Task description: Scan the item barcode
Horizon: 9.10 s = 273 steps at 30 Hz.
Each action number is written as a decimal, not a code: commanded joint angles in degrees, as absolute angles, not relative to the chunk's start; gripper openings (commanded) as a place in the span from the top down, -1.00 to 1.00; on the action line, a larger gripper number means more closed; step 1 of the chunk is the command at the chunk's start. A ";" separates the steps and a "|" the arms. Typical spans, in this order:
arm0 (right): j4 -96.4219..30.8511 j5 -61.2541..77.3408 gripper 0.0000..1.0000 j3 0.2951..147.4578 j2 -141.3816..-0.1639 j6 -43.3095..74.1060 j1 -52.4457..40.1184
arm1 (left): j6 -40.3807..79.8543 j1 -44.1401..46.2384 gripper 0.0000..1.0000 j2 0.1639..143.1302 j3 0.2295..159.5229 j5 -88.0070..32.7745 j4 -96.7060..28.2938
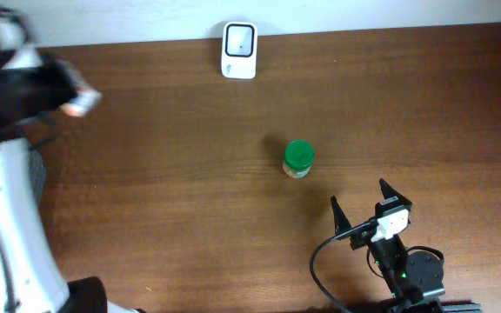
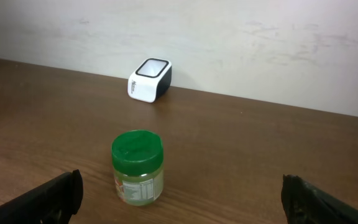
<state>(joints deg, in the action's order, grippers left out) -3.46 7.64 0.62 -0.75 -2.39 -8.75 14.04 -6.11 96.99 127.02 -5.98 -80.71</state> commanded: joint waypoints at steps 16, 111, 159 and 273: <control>-3.73 8.19 -0.97 0.32 -0.43 -2.57 -8.51 | 14.52 30.22 0.53 123.85 98.28 -5.58 -52.88; -3.73 8.19 -0.96 0.32 -0.43 -2.57 -8.51 | 22.31 -53.43 -0.54 105.43 79.53 4.03 -62.48; -3.73 8.19 -0.97 0.32 -0.43 -2.57 -8.51 | 22.26 -53.54 0.60 118.28 81.58 3.49 -66.76; -3.73 8.21 -0.97 0.32 -0.43 -2.57 -8.51 | 21.28 -49.08 -0.81 109.89 127.15 6.24 -81.03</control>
<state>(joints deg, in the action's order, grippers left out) -3.46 7.64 0.62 -0.73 -2.37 -8.75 20.62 -45.43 109.58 136.16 7.11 -85.58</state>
